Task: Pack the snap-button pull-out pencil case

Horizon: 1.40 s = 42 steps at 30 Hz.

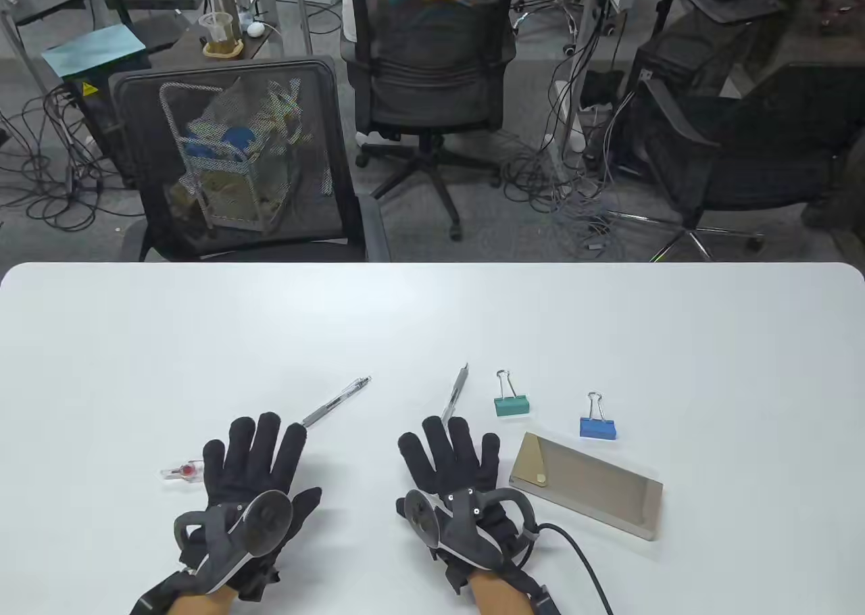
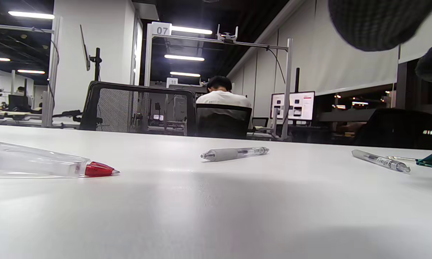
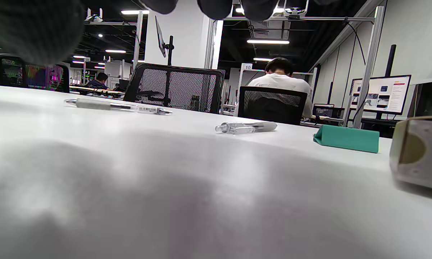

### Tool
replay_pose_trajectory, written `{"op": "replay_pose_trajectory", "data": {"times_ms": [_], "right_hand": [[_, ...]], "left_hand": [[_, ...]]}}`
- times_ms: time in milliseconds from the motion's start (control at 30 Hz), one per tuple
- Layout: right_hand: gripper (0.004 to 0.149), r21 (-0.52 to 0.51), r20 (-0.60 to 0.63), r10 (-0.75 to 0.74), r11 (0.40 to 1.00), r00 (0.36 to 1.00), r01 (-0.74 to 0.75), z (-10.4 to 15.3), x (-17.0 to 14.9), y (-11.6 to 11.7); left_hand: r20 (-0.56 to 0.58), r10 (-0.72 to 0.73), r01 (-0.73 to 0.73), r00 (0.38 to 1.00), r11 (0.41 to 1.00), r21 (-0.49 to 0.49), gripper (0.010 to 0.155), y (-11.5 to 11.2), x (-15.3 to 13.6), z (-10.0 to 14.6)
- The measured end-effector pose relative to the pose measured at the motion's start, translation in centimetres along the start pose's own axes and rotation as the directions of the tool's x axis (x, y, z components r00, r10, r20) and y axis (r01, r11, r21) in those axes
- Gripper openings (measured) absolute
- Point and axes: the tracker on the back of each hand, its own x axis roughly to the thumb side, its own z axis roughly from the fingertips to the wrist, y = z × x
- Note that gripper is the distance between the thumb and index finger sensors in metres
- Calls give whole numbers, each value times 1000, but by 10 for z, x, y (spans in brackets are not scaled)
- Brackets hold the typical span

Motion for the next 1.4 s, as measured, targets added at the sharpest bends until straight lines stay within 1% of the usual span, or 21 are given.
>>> {"op": "replay_pose_trajectory", "data": {"times_ms": [900, 967, 1067, 1133, 1167, 1233, 1300, 1333, 1400], "right_hand": [[86, 15, -6, -12, 1000, 1000, 12, -1, 1, 0], [85, 15, -7, -15, 1000, 1000, 15, -1, 0, -1], [86, 5, -6, -46, 999, 999, 46, -1, -5, -11], [87, 13, -13, -80, 997, 997, 80, -1, -11, -21], [88, 50, -28, -102, 993, 994, 103, -1, -21, -29], [89, 94, -43, -112, 989, 993, 115, 0, -36, -37], [92, 147, -82, -105, 982, 991, 116, 2, -63, -42], [93, 173, -122, -95, 978, 988, 116, 3, -81, -43], [94, 206, -178, -80, 972, 981, 117, 5, -107, -42]], "left_hand": [[-13, -25, 25, 1000, 1000, -7, 92, -2, -7, -3], [-13, -25, 24, 1000, 1000, -10, 92, -2, -7, -3], [-13, -20, 19, 1000, 1000, -12, 92, -2, -7, -3], [-11, -19, 19, 1000, 1000, -15, 92, -2, -7, -4], [-10, -20, 20, 1000, 1000, -19, 92, -2, -7, -4], [-11, -22, 22, 1000, 1000, -21, 92, -2, -8, -4], [-16, -17, 17, 1000, 1000, -22, 92, -2, -9, -5], [-16, -12, 12, 1000, 1000, -22, 92, -2, -9, -5], [-18, -14, 13, 1000, 1000, -26, 92, -3, -9, -6]]}}
